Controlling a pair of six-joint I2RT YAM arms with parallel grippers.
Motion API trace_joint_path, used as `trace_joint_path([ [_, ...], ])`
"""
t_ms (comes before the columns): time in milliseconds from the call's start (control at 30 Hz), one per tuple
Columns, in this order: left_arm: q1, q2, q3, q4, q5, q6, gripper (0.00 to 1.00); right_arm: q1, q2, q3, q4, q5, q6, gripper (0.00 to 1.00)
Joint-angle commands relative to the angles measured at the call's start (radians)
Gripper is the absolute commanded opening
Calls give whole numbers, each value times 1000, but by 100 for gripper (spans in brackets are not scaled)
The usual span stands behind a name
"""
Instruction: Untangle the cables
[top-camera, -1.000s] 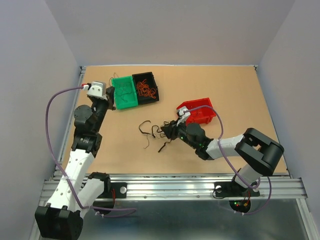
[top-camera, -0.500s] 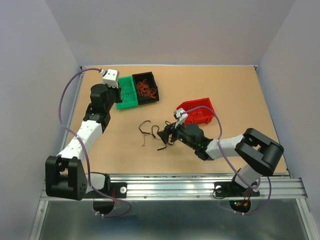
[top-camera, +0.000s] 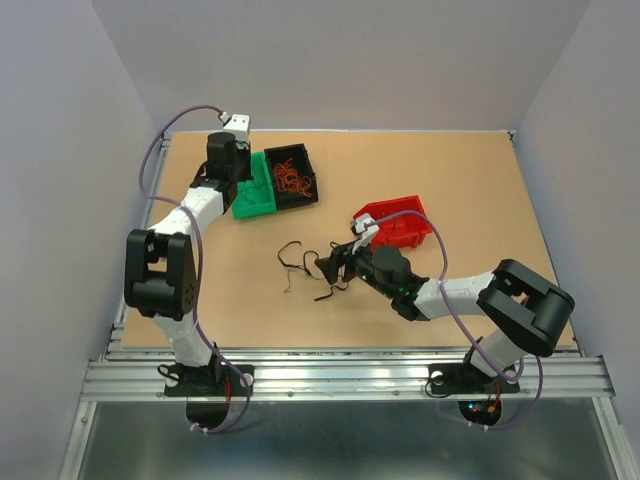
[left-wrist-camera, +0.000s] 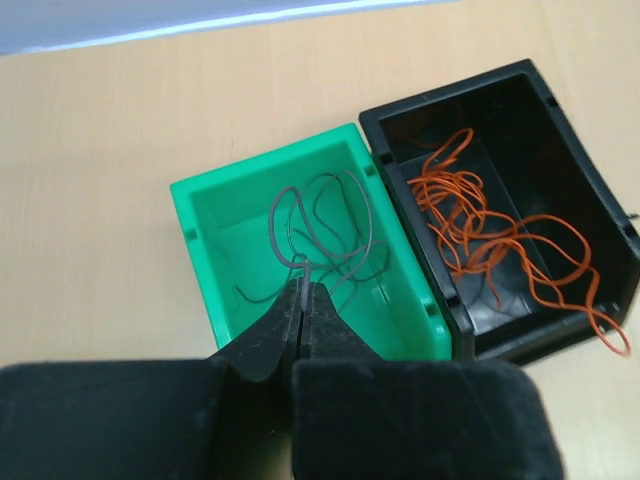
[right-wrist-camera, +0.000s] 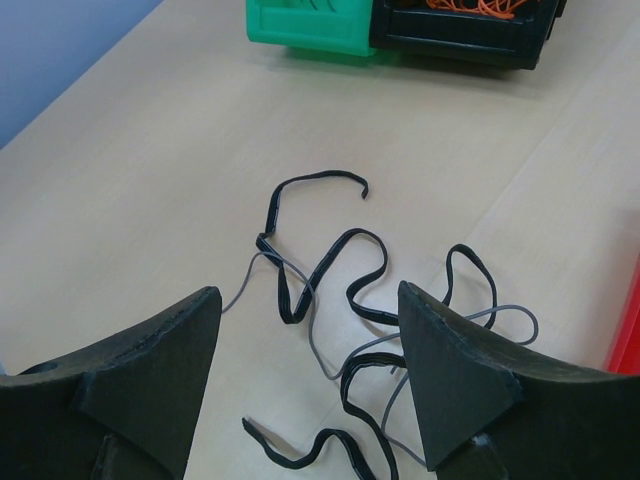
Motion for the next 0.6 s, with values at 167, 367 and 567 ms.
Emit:
trace_joint_path([
  [167, -4, 206, 220, -133, -111, -16, 0, 6, -24, 5, 36, 34, 1, 76],
  [367, -17, 346, 332, -211, -59, -25, 0, 4, -15, 11, 38, 34, 5, 76],
  [567, -17, 472, 401, -263, -56, -26, 6, 6, -12, 11, 38, 52, 13, 76],
])
